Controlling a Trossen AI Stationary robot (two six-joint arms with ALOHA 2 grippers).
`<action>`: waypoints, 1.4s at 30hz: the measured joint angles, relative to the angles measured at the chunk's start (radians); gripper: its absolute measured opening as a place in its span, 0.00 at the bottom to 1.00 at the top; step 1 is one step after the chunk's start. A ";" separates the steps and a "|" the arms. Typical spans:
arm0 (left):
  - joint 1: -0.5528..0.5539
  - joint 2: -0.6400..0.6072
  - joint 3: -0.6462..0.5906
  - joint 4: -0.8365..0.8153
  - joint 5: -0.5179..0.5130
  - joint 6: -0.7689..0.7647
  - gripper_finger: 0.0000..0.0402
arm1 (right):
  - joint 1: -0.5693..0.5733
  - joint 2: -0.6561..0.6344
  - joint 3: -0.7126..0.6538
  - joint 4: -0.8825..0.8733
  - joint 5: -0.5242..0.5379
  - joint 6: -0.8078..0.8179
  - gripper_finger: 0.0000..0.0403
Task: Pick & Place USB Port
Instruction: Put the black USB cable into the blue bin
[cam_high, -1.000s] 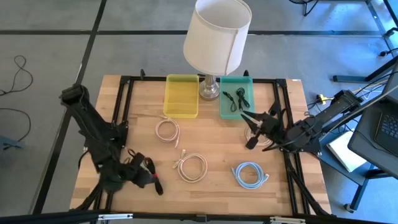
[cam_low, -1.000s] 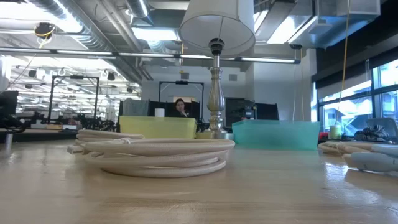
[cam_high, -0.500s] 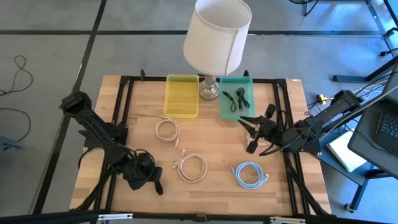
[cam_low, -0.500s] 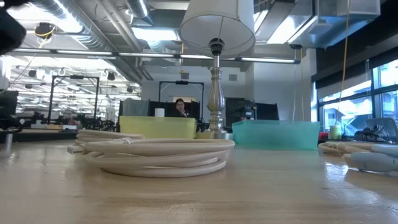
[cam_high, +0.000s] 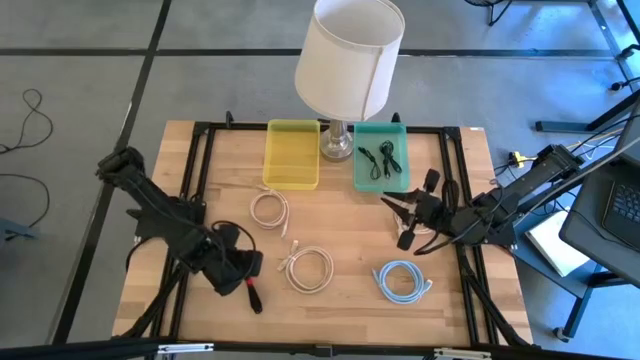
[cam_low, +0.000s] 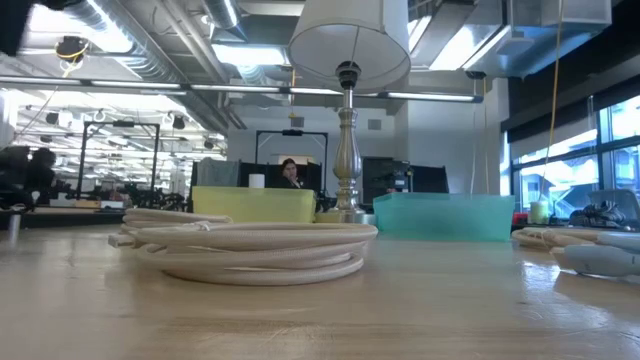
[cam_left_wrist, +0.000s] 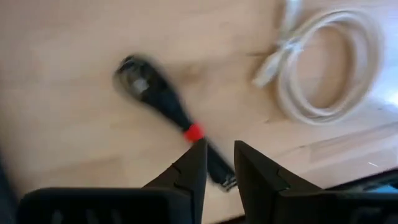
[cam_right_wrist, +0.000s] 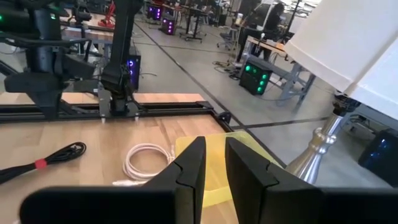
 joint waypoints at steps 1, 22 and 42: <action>0.000 0.010 0.000 0.015 -0.033 0.035 0.20 | 0.000 0.000 0.000 -0.003 -0.005 0.000 0.16; 0.081 0.319 -0.002 0.158 0.368 -0.091 0.54 | 0.000 -0.054 0.000 -0.164 -0.130 0.077 0.16; 0.148 0.337 -0.042 0.159 0.322 -0.126 0.57 | 0.000 -0.061 0.000 -0.182 -0.175 0.080 0.16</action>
